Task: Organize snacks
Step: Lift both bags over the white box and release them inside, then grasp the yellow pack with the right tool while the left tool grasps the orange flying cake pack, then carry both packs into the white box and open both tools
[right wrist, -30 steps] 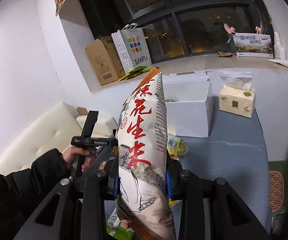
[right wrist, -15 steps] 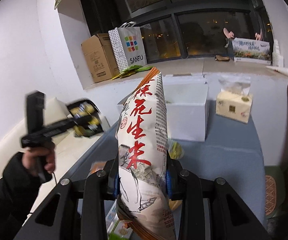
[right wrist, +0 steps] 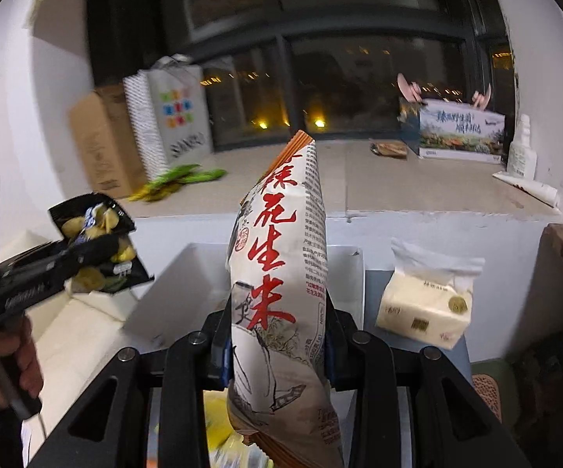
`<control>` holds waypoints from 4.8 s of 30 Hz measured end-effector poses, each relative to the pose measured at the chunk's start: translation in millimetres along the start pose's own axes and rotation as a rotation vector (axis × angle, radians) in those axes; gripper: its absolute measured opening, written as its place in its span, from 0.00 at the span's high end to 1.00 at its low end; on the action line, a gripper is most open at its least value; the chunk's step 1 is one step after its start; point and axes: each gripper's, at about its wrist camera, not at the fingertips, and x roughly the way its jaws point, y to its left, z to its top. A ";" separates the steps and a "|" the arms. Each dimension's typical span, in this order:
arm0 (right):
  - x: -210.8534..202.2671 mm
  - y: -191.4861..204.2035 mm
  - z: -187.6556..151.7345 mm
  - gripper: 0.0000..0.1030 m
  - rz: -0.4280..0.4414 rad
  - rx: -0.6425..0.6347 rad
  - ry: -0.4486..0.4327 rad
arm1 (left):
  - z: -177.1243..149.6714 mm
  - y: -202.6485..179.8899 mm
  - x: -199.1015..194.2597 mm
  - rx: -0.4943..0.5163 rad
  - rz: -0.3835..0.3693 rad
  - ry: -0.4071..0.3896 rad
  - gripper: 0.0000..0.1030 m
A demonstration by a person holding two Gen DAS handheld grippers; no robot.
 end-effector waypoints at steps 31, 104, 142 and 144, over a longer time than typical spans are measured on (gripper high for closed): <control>-24.4 13.7 -9.8 0.00 -0.040 -0.167 -0.030 | -57.5 -8.7 -111.2 0.048 -0.038 -0.077 0.00; -8.1 65.2 -93.0 0.68 0.295 -0.343 0.104 | -240.9 -28.6 -109.2 0.210 -0.272 0.249 0.00; -120.8 -10.7 -143.5 0.67 0.374 0.034 -0.087 | -180.8 -14.2 -128.5 0.081 -0.332 -0.069 0.42; -117.6 -10.5 -131.0 0.67 0.361 0.046 -0.099 | -161.6 -9.4 -127.3 0.058 -0.307 -0.097 0.42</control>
